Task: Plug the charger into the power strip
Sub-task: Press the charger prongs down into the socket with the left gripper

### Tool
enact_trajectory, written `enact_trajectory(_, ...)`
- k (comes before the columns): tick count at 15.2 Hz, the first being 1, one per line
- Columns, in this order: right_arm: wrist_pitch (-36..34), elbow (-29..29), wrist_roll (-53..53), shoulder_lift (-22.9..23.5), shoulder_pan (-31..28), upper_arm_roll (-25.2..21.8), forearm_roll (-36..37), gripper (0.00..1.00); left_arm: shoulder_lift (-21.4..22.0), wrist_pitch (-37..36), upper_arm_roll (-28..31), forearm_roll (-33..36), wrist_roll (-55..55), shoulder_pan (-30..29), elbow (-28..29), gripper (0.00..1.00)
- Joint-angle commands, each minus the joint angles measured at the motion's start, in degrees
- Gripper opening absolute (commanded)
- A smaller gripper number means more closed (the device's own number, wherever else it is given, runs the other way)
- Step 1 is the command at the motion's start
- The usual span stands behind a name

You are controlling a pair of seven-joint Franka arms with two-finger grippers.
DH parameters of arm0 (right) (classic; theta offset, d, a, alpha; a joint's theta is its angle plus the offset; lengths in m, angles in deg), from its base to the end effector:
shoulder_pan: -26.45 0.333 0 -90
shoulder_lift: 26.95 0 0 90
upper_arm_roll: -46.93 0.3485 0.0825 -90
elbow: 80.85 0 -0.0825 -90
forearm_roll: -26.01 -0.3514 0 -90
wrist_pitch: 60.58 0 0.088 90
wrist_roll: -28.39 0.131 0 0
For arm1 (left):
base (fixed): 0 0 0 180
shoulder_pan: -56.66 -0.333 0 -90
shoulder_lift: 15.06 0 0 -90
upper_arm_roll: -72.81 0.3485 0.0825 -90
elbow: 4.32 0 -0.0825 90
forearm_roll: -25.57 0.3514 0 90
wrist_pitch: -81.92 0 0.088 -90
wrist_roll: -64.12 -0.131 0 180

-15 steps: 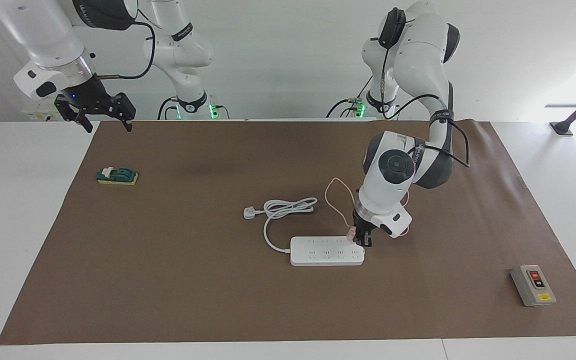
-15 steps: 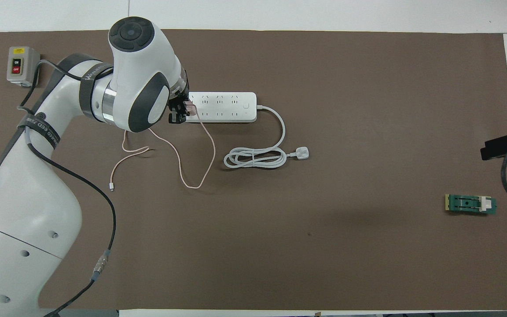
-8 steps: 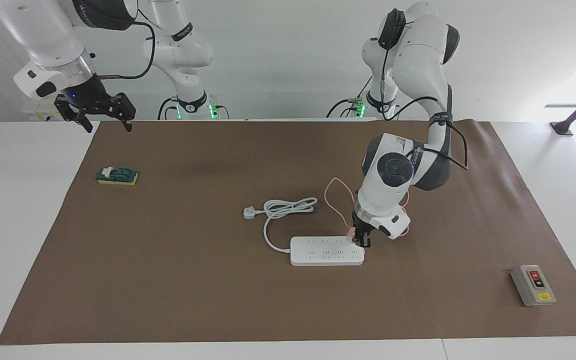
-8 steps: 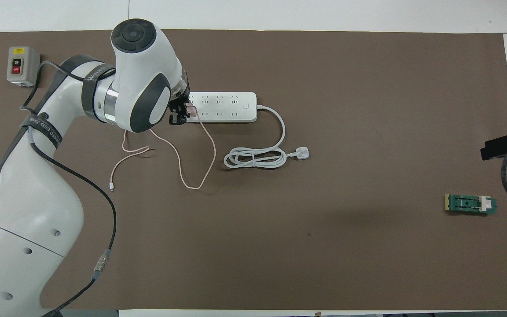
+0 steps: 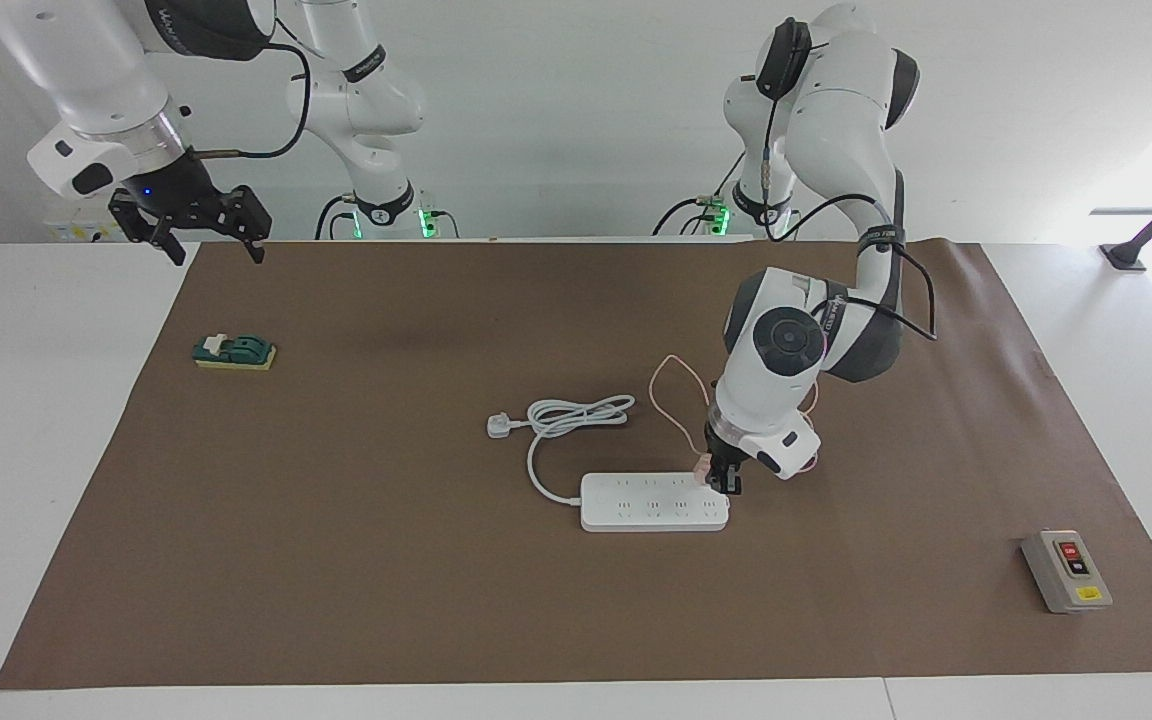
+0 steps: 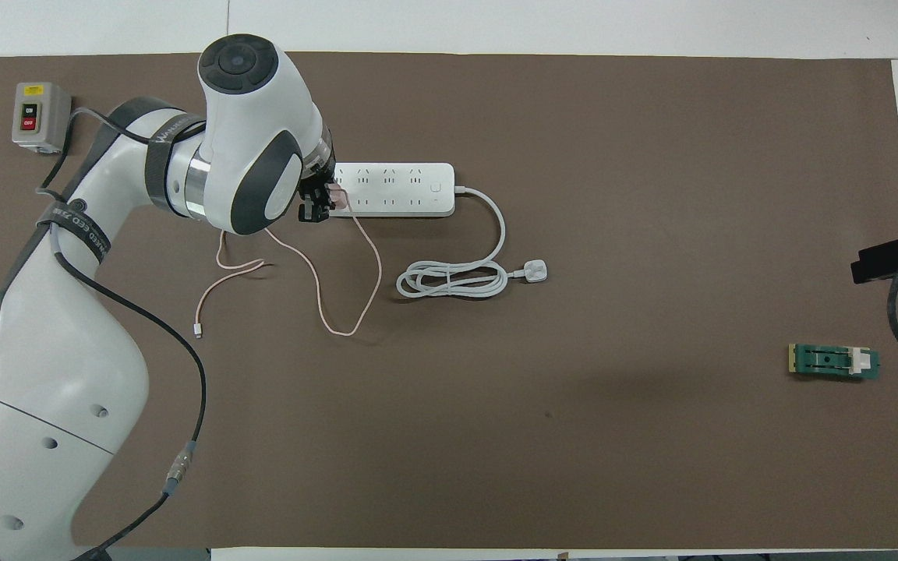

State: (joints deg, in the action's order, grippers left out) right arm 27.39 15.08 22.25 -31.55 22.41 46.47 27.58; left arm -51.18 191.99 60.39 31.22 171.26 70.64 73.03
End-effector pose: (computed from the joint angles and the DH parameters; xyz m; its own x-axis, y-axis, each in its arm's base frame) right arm 0.4859 -0.0421 0.6254 0.9977 0.0278 -0.0611 0.0291 -0.9994 0.0203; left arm 0.6514 -0.2753 0.3725 0.1587 0.9871 -0.0213 0.9857 -0.1596 -0.0536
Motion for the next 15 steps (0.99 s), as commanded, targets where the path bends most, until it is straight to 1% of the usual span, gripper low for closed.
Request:
enact_trajectory(1, -0.5, 0.0, -0.1, -0.1, -0.4, 0.4, 0.0, 1.00, 0.1, 0.1, 0.4, 0.7, -0.6, 0.2, 1.8, 0.00)
enact_trajectory(15, -0.5, 0.0, -0.2, -0.1, -0.4, 0.4, 0.0, 1.00, -3.5, 2.2, 0.3, 3.1, 0.0, 1.1, 1.8, 0.00)
